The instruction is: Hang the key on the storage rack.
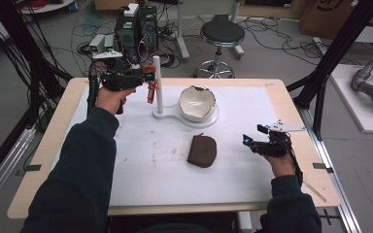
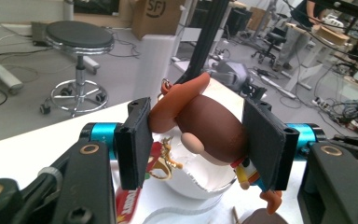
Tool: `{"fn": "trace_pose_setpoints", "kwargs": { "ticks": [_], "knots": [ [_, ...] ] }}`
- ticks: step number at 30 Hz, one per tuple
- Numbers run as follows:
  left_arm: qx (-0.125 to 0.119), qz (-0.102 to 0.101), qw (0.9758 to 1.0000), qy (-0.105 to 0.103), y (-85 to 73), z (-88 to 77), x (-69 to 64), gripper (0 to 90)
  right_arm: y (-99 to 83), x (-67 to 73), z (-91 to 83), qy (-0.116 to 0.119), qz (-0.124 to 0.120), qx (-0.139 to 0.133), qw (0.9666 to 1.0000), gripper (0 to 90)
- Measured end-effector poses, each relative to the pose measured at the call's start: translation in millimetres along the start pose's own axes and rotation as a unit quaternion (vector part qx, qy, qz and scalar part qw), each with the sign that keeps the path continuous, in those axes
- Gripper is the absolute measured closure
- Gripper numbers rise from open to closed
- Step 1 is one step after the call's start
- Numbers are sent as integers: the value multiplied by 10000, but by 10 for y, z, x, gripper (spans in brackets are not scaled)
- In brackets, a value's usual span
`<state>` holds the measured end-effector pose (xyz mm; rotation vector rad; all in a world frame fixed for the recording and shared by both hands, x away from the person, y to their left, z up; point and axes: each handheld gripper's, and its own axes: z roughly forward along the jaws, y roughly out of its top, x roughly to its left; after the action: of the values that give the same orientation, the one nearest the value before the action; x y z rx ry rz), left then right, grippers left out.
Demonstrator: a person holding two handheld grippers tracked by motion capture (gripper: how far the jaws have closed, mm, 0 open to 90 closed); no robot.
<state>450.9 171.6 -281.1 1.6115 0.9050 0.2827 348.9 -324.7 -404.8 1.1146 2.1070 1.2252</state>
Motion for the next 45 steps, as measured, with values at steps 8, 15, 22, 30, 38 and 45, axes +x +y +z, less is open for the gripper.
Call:
{"fn": "trace_pose_setpoints", "kwargs": {
  "ticks": [8,15,22,30,38,45],
  "knots": [
    [84,7,9995,300,-282,-74,153,440,-1,12,10,7,-25,53,10000,246],
    [77,559,9975,429,-667,-44,101,438,4,28,32,-4,-49,60,10000,246],
    [151,788,9957,468,-702,10,17,371,9,41,33,-11,-64,68,10000,246],
    [-198,454,9978,450,-916,-208,94,195,15,51,53,2,-79,99,9999,246],
    [-370,509,9950,779,-1276,-496,121,187,39,38,127,16,-34,65,10000,246],
    [-270,650,9941,828,-1456,-575,138,235,34,37,125,-15,-33,85,10000,246]
  ]
}}
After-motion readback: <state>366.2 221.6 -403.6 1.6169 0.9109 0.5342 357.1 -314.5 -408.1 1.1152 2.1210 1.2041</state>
